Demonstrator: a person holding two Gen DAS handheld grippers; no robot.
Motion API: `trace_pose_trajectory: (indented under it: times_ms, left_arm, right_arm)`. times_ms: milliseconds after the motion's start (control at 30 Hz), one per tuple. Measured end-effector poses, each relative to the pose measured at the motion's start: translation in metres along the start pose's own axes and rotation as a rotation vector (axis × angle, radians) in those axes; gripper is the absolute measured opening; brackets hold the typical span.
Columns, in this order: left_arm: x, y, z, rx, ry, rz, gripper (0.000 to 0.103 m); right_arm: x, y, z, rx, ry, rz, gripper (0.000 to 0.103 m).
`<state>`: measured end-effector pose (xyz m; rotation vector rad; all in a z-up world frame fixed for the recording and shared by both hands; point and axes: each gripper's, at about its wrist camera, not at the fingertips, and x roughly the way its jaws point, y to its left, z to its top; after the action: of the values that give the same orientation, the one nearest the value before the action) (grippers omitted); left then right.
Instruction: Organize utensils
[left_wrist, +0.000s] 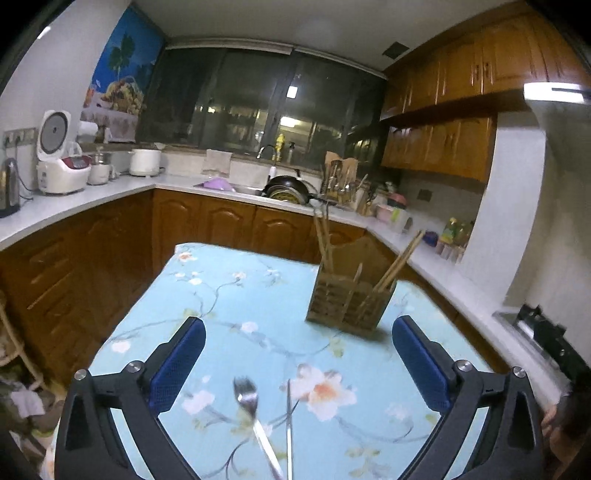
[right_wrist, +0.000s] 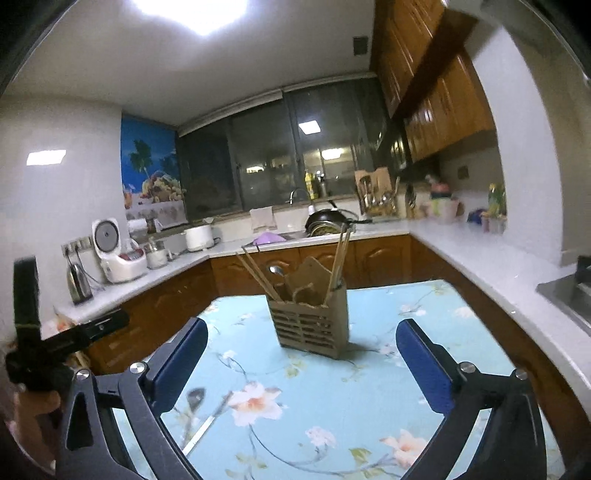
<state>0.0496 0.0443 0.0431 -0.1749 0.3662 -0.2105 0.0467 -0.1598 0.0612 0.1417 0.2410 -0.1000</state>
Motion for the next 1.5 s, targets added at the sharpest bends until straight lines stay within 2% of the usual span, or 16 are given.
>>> trace_pose_trajectory:
  times_ms: [133,267,433,967,1500]
  left_arm:
    - [-0.015,-0.009,-0.031,0.061,0.006,0.027,0.102]
    - [-0.028,-0.018,-0.054,0.107,0.013,0.047,0.102]
    - [-0.046,-0.022,-0.070,0.123,0.019,0.058,0.102]
    - [-0.068,-0.011,-0.084,0.148,-0.008,0.113,0.102]
    - [-0.073,0.006,-0.094,0.191,-0.053,0.149,0.102]
  right_arm:
    - [-0.008,0.008,-0.034,-0.032,-0.001,-0.024,0.103]
    - [-0.010,0.010,-0.062,-0.031,0.034,-0.033,0.103]
    - [-0.020,0.006,-0.079,-0.024,0.043,-0.053,0.103]
    - [-0.041,0.009,-0.101,-0.039,0.019,-0.061,0.103]
    - [-0.048,0.005,-0.102,-0.032,-0.001,-0.083,0.103]
